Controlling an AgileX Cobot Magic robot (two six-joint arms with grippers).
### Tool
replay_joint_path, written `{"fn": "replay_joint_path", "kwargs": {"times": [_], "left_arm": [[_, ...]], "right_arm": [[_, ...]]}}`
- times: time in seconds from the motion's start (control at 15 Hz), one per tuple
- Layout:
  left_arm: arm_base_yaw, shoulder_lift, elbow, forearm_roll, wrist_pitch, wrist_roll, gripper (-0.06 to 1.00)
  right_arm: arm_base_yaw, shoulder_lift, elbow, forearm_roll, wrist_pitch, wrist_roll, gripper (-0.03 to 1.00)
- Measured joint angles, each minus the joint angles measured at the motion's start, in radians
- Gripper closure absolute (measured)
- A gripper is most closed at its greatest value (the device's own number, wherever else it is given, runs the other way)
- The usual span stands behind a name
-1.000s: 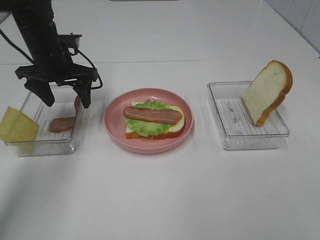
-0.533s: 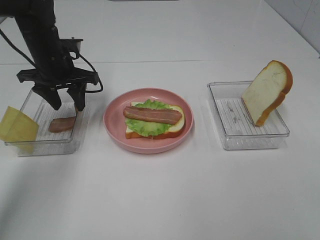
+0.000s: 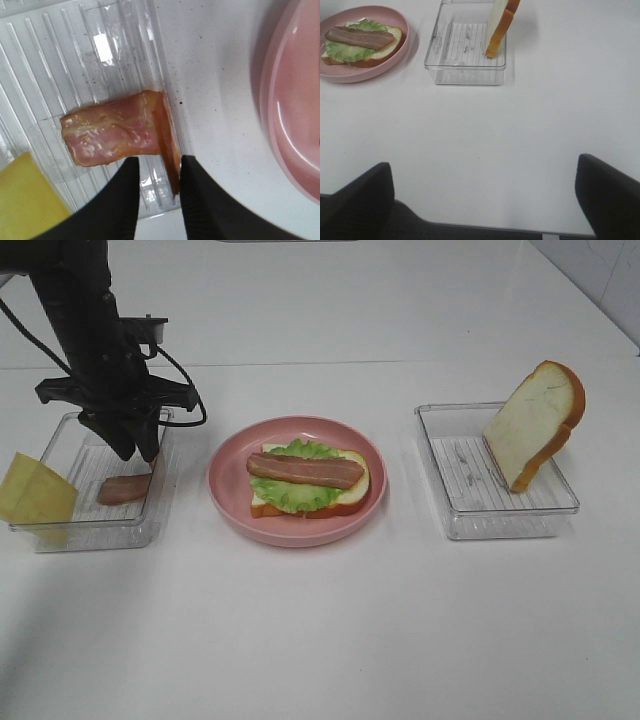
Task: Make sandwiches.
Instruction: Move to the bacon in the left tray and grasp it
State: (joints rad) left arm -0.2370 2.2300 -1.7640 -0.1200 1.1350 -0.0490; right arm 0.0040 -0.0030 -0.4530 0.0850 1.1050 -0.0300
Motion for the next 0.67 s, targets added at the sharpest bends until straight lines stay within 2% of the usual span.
{"fn": "replay_joint_path", "kwargs": {"times": [0.2, 0.4, 0.67], "left_arm": [[0.0, 0.0, 0.0, -0.025, -0.008, 0.032, 0.78], [0.0, 0.0, 0.0, -0.028, -0.011, 0.049, 0.93], [0.0, 0.0, 0.0, -0.028, -0.01, 0.064, 0.94]], "right_arm": [[0.0, 0.0, 0.0, 0.0, 0.0, 0.0, 0.03], [0.0, 0.0, 0.0, 0.0, 0.0, 0.0, 0.03], [0.0, 0.0, 0.0, 0.0, 0.0, 0.0, 0.03]]}}
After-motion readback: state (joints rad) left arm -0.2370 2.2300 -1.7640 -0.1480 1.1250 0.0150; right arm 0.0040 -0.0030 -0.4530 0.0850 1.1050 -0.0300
